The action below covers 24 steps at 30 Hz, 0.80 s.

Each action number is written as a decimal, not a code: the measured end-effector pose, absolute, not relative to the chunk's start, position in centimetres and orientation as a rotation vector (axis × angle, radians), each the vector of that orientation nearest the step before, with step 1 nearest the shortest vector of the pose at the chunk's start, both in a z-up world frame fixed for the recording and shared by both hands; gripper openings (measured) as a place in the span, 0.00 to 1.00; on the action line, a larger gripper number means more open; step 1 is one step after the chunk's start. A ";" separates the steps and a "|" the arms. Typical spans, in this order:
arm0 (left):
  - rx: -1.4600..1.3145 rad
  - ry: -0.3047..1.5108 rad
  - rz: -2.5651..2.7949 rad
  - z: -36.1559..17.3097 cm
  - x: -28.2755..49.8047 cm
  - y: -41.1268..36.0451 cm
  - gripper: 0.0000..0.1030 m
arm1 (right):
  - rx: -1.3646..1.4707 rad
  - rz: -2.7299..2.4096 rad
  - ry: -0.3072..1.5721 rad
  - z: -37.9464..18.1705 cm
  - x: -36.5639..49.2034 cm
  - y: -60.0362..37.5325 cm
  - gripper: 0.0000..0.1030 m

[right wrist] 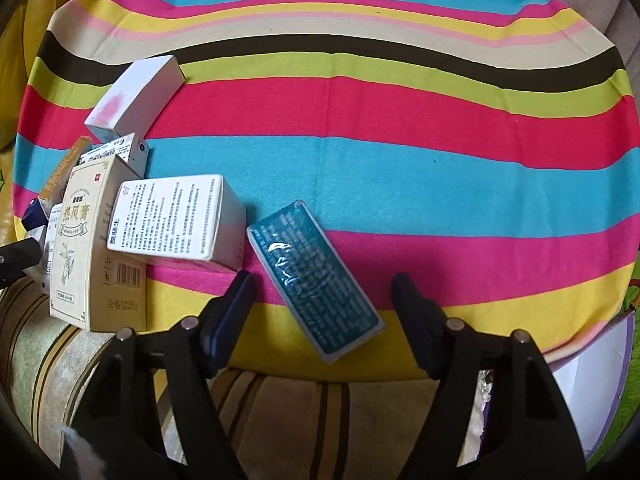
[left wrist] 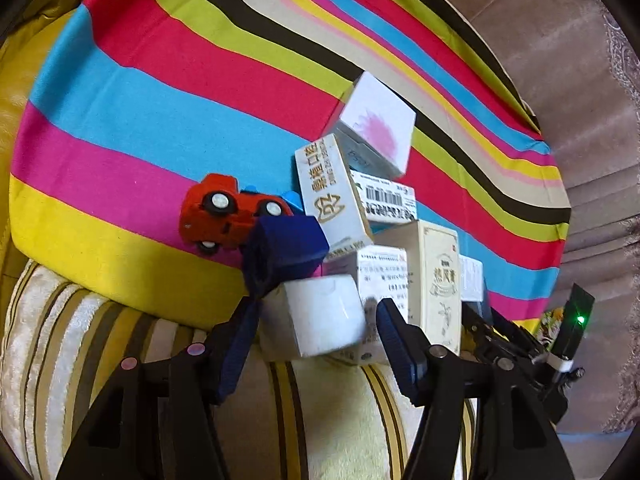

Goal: Organize rigid objects
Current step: 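Move left tool to the white cube box by the blue cube while right tool approaches the teal box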

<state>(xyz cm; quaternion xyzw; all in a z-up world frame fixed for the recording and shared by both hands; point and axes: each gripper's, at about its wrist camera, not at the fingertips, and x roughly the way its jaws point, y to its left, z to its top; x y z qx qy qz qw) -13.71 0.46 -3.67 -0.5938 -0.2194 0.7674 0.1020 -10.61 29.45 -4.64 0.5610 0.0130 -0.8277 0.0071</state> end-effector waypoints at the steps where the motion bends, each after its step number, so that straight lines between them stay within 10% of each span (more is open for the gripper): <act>1: -1.755 -0.629 2.275 -3.7 -13.7 0.5 0.60 | 1.758 -2.581 0.035 -4.7 -10.7 29.5 0.65; 6: -1.728 -0.568 2.307 -3.2 -13.1 0.5 0.54 | 1.722 -2.586 0.035 -4.8 -10.6 29.6 0.44; 24: -1.709 -0.544 2.395 -2.6 -8.9 -0.4 0.42 | 1.594 -2.634 -0.068 -2.7 -7.6 30.2 0.34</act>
